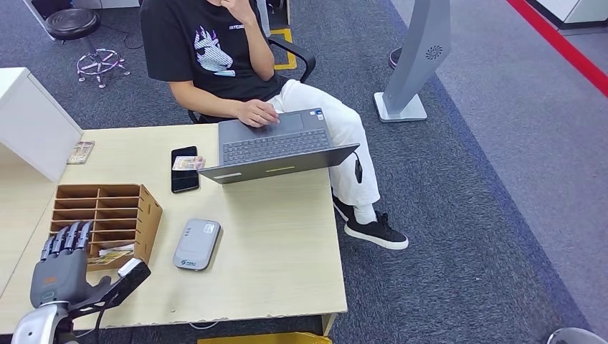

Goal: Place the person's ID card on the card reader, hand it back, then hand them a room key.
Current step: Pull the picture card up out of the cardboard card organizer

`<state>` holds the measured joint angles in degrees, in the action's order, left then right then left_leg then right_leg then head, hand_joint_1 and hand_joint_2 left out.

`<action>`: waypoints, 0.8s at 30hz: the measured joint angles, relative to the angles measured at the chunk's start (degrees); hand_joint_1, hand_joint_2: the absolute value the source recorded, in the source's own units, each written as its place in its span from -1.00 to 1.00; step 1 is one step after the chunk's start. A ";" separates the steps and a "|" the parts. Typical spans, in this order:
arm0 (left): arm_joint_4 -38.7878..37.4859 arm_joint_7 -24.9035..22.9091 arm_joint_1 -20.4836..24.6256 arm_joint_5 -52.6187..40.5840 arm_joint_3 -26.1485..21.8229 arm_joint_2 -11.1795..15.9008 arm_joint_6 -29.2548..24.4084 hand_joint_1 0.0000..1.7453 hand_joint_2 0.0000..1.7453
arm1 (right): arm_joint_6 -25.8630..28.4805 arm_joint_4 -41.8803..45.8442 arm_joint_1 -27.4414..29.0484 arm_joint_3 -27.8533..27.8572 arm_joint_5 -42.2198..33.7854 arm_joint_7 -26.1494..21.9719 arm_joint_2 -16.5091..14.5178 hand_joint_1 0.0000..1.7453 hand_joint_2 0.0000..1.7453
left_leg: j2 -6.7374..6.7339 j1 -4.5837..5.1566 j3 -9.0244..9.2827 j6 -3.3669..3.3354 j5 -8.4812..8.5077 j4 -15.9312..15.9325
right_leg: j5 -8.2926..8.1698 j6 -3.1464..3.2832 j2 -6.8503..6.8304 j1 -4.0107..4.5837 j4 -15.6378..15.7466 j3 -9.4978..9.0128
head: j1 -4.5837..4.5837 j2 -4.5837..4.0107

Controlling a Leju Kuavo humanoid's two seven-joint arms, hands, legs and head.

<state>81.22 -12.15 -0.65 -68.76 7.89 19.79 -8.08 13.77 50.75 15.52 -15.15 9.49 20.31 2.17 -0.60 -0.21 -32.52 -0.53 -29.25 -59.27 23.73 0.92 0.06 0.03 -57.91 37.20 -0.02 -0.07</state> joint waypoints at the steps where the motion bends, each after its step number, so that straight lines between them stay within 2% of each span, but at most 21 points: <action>1: -0.06 0.00 0.00 0.03 0.00 -0.10 -0.02 -1.00 1.00 | 0.00 0.00 0.03 0.14 0.01 0.00 -0.06 -1.00 1.00 | 0.00 0.00 0.00 0.00 0.00 0.00 | 0.00 0.00 0.00 0.00 0.00 0.00 | -0.01 0.01; 17: -0.73 0.73 -0.10 0.34 0.00 -0.84 -0.42 -1.00 1.00 | 0.00 0.13 0.56 2.62 2.15 -0.27 -1.48 -1.00 1.00 | 0.01 0.00 -0.01 0.00 0.00 0.00 | 0.00 0.00 0.00 0.00 0.00 0.00 | 0.01 0.01; 18: -0.79 0.89 -0.10 0.36 0.00 -0.93 -0.45 -0.78 1.00 | 0.00 0.13 0.60 2.82 2.21 -0.28 -1.60 -1.00 1.00 | 0.00 0.00 -0.01 0.00 0.00 0.00 | 0.00 0.00 0.00 0.00 0.00 0.00 | 0.00 0.00; 21: -1.03 1.39 -0.08 0.51 0.00 -1.16 -0.56 0.72 1.00 | 0.00 0.13 0.74 3.56 2.54 -0.39 -1.97 -1.00 1.00 | 0.00 0.00 0.00 0.00 0.00 0.00 | 0.00 0.00 0.00 0.00 0.00 0.00 | -0.01 0.00; 22: -1.12 1.62 -0.07 0.62 0.00 -1.25 -0.65 1.00 1.00 | 0.00 0.14 0.81 3.83 2.94 -0.42 -2.12 -1.00 1.00 | 0.00 0.00 0.00 0.00 0.00 0.00 | 0.00 0.00 0.00 0.00 0.00 0.00 | -0.01 0.01; 24: -1.30 2.00 -0.06 0.83 0.00 -1.44 -0.81 1.00 1.00 | 0.00 0.22 1.05 4.54 4.14 -0.44 -2.51 -1.00 1.00 | 0.01 0.00 0.00 0.00 0.00 0.00 | 0.00 0.00 0.00 0.00 0.00 0.00 | 0.01 0.01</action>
<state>79.93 -10.15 -0.71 -67.93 7.89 18.35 -8.89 13.77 50.98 16.57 -10.61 13.63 19.87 -0.35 -0.59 -0.21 -32.53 -0.53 -29.25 -59.27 23.74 0.92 0.06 0.03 -57.91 37.20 -0.01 -0.07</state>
